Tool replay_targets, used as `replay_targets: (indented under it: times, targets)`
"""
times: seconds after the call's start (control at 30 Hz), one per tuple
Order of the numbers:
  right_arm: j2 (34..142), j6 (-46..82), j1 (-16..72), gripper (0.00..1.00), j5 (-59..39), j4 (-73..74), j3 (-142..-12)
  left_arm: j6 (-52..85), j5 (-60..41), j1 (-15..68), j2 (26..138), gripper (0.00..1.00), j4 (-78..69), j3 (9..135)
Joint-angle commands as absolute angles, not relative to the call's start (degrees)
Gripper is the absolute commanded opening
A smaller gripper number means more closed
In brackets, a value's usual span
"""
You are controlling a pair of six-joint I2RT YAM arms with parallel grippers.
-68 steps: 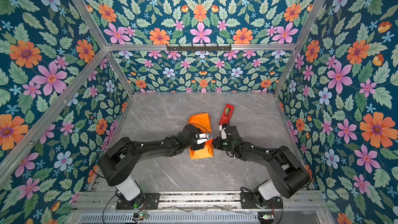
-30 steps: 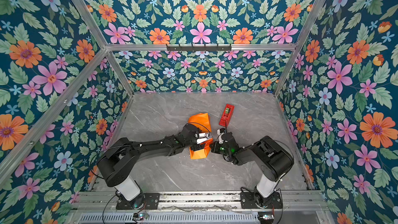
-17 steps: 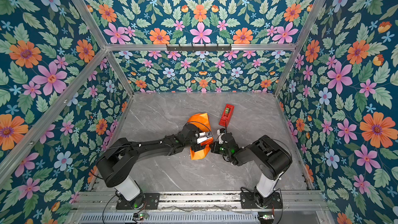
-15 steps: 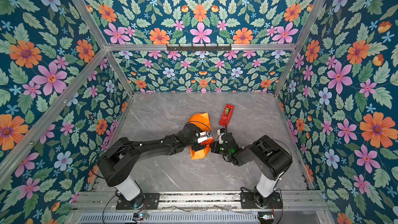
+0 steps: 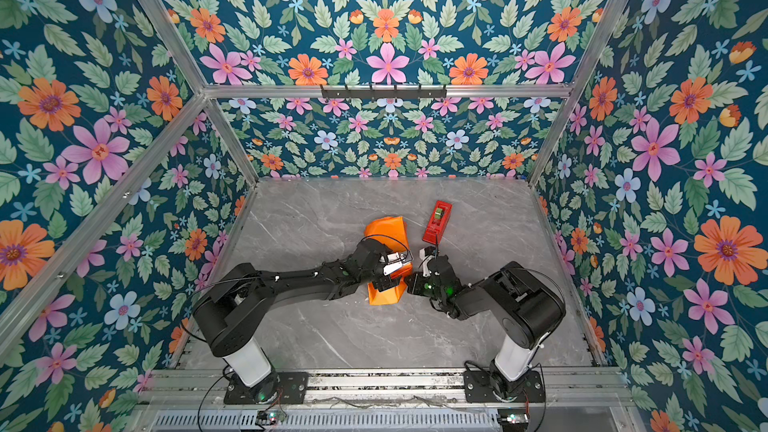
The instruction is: Wrap the gift box in paper
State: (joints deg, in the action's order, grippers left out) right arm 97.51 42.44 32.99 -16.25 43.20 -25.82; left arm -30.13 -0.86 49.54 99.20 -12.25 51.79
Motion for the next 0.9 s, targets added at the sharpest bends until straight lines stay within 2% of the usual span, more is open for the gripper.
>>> replay_targets:
  times: [0.0,0.87]
  targets:
    - [97.3,43.2,33.1,0.00,-15.6,44.6,-26.0,-28.6,1.0,49.5,100.1,0.84,-6.9,51.2]
    - [95.9,43.9,38.5,0.00,-17.5,39.5,-22.9,-29.5,3.1,49.6,99.7,0.81,-8.1,48.7]
